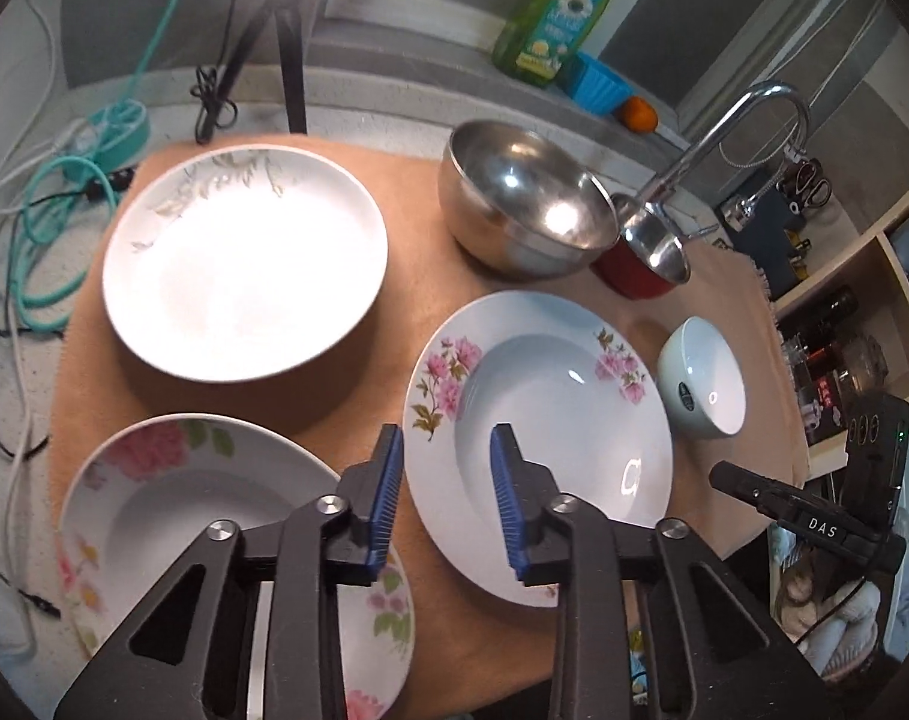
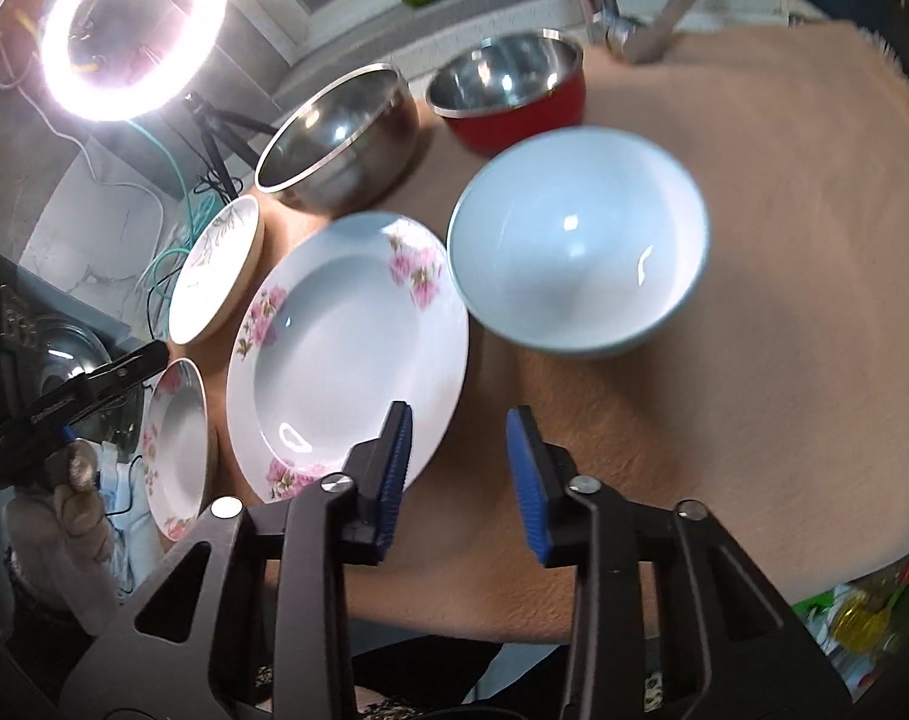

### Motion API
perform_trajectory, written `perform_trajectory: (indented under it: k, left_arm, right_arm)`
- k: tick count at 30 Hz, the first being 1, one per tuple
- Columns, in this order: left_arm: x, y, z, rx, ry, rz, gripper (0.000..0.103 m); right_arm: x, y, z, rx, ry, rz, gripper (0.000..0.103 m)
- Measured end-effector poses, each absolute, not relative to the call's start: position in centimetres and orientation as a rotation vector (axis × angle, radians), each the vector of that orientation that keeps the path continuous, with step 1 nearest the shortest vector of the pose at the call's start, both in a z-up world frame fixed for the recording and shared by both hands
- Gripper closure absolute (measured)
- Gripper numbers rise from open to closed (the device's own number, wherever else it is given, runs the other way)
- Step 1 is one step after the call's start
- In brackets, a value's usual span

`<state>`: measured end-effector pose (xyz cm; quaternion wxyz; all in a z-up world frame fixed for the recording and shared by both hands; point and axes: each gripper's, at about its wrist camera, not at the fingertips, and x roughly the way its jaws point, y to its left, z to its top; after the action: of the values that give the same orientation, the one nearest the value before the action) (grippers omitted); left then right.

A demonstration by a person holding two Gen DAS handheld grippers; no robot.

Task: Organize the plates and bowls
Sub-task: 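Move the right tool to a pink-flowered plate rim while the left tool reaches another, then close the right gripper on its plate rim while the left gripper closes on its plate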

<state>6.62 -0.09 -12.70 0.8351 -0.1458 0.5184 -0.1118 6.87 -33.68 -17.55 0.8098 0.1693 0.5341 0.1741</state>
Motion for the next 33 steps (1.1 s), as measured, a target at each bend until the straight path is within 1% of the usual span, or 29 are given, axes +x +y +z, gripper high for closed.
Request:
perform_trajectory:
  k: [2,3,4,9,21,33]
  left_arm:
    - [7.2,-0.2,-13.3,-0.313,1.123,-0.241,0.081]
    - [7.5,-0.1,-13.6,-0.319,1.135,-0.242,0.083]
    - [7.7,-0.1,-13.8,-0.324,1.146,-0.242,0.084]
    - [8.8,0.5,-14.7,-0.336,1.172,-0.244,0.084]
    - [10.4,1.1,-16.0,-0.361,1.205,-0.259,0.084]
    - [11.3,1.2,-17.0,-0.382,1.245,-0.259,0.084]
  right_arm:
    - [7.1,-33.6,-18.3,0.390,1.163,0.380,0.079]
    - [7.3,-33.5,-18.6,0.401,1.169,0.384,0.080]
    - [7.5,-33.6,-19.0,0.411,1.176,0.383,0.080]
    - [8.1,-33.7,-20.0,0.469,1.201,0.394,0.084]
    - [9.3,-33.7,-20.6,0.512,1.216,0.409,0.089]
    - [9.6,-33.9,-21.4,0.535,1.237,0.414,0.091]
